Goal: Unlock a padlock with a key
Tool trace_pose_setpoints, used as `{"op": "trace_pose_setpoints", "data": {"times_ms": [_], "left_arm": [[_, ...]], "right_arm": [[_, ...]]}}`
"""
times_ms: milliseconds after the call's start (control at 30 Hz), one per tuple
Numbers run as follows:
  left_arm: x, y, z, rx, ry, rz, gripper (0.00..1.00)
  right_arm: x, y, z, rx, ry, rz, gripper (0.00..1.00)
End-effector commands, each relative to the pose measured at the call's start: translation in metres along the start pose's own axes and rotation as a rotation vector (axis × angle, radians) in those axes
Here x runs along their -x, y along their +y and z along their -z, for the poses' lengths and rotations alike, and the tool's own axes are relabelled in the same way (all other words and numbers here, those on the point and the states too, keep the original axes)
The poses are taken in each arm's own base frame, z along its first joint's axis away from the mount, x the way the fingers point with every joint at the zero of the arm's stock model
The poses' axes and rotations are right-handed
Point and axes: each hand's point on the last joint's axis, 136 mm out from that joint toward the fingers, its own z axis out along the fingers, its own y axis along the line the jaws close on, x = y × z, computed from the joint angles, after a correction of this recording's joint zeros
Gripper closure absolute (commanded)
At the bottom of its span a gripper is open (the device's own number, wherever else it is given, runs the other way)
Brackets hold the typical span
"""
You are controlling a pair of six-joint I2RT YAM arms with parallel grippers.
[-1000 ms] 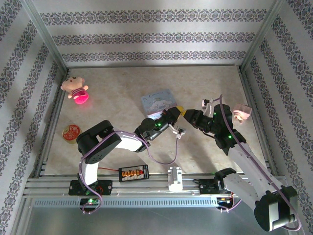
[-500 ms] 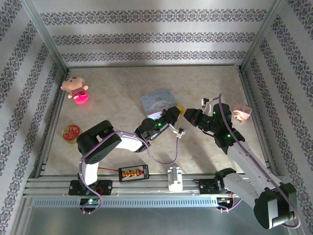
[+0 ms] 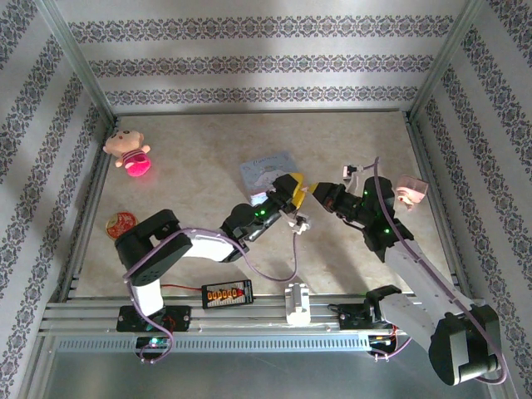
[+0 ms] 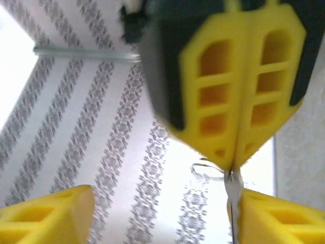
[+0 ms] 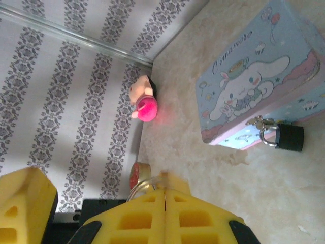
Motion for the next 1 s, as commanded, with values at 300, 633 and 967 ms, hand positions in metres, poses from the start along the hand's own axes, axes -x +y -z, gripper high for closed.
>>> {"op": "trace_pose_setpoints", "data": {"times_ms": [300,633,967], "left_arm": [[-0.02,0.05,0.051,0.071,0.162,0.924,0.33],[-0.041,0.062,0.039,-0.293,0.422,1.914,0.56],[-0.047,0.017,0.022,-0.468,0.562,2.338,0.59]], "right_arm": [[0.024,0.009,0.003,0.025,-0.078,0.086,1.0],[0.027,0.009,0.0,0.061,-0.108,0.041,1.0],[0.029,0.015,-0.014,0.129,-0.122,-0.006,1.0]]}}
